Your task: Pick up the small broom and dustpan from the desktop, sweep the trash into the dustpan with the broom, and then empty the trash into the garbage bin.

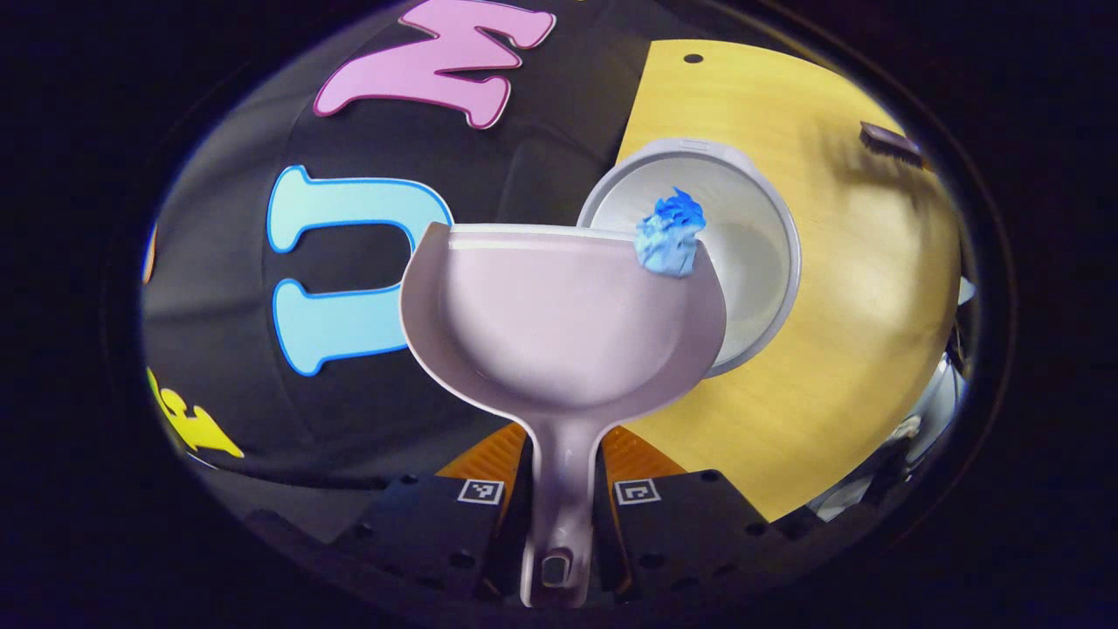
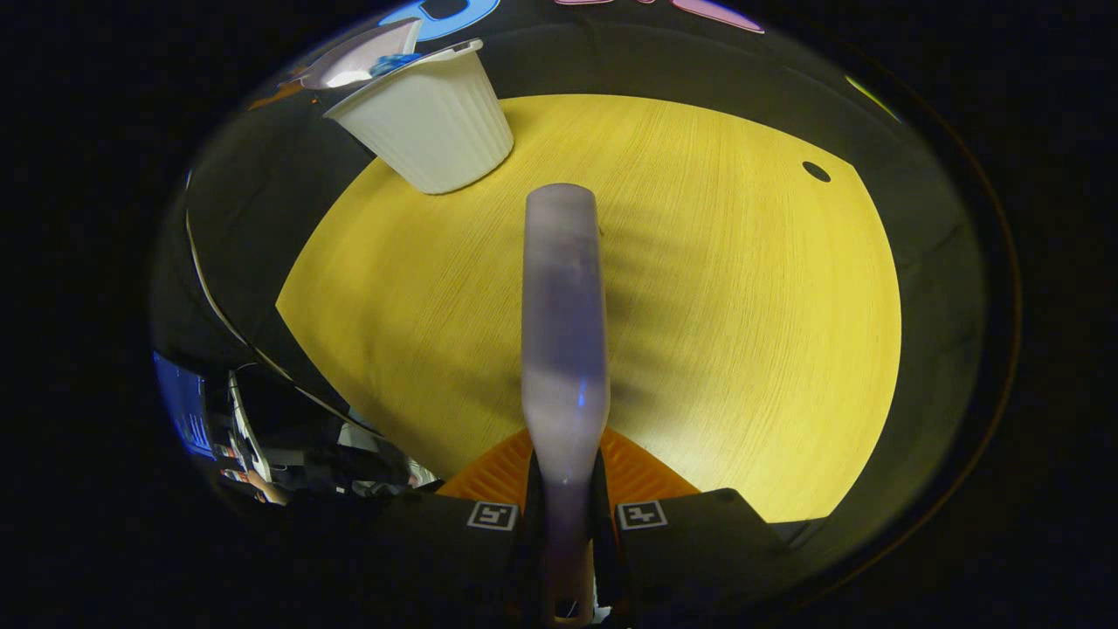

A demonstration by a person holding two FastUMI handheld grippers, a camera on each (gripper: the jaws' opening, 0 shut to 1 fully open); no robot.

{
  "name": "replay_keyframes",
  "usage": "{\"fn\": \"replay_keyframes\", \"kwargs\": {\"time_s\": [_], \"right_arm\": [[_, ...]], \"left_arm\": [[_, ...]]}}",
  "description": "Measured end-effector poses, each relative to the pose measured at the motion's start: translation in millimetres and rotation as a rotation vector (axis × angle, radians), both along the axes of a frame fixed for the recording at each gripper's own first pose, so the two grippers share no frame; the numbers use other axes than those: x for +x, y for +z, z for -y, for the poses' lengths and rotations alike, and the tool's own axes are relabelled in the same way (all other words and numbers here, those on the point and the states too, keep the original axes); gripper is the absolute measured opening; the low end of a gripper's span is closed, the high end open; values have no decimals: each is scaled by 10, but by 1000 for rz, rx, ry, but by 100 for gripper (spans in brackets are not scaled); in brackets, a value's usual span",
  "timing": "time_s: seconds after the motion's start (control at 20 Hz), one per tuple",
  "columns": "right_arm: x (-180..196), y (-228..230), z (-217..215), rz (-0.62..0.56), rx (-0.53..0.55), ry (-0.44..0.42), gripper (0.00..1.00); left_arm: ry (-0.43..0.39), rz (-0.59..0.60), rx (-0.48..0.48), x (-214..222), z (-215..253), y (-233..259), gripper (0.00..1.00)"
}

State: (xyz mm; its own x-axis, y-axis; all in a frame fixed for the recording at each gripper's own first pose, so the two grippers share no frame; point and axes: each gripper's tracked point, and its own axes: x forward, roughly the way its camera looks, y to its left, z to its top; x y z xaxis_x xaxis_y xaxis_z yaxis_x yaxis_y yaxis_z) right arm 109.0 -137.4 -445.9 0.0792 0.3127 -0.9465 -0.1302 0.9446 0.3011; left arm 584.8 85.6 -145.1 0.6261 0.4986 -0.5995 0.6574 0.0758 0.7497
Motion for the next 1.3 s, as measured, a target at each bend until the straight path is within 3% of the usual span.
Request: {"fn": "replay_keyframes", "kwargs": {"time_s": [0.1, 0.35, 0.55, 0.65, 0.85, 1.05, 1.15, 1.3], "right_arm": [[12, -8, 16, 3, -8, -11, 27], [39, 14, 172, 11, -23, -49, 27], [178, 116, 352, 39, -25, -126, 27], [274, 170, 433, 63, -31, -143, 27], [417, 209, 546, 67, -11, -185, 27], [397, 117, 623, 42, -17, -208, 27], [359, 11, 686, 25, -44, -205, 27], [349, -147, 693, 33, -68, -218, 27]], "left_arm": [[17, 6, -17, -5, 44, 11, 30], [101, 142, -235, -30, 220, -29, 30], [121, 257, -500, -50, 652, -102, 30], [153, 306, -684, -282, 1030, -158, 30], [222, 249, -1034, -807, 1994, -707, 30], [418, 144, -1211, -1405, 2632, -1485, 29], [512, 74, -1265, -1611, 2809, -1884, 30], [628, 24, -1243, -1750, 2824, -2396, 30]]}}
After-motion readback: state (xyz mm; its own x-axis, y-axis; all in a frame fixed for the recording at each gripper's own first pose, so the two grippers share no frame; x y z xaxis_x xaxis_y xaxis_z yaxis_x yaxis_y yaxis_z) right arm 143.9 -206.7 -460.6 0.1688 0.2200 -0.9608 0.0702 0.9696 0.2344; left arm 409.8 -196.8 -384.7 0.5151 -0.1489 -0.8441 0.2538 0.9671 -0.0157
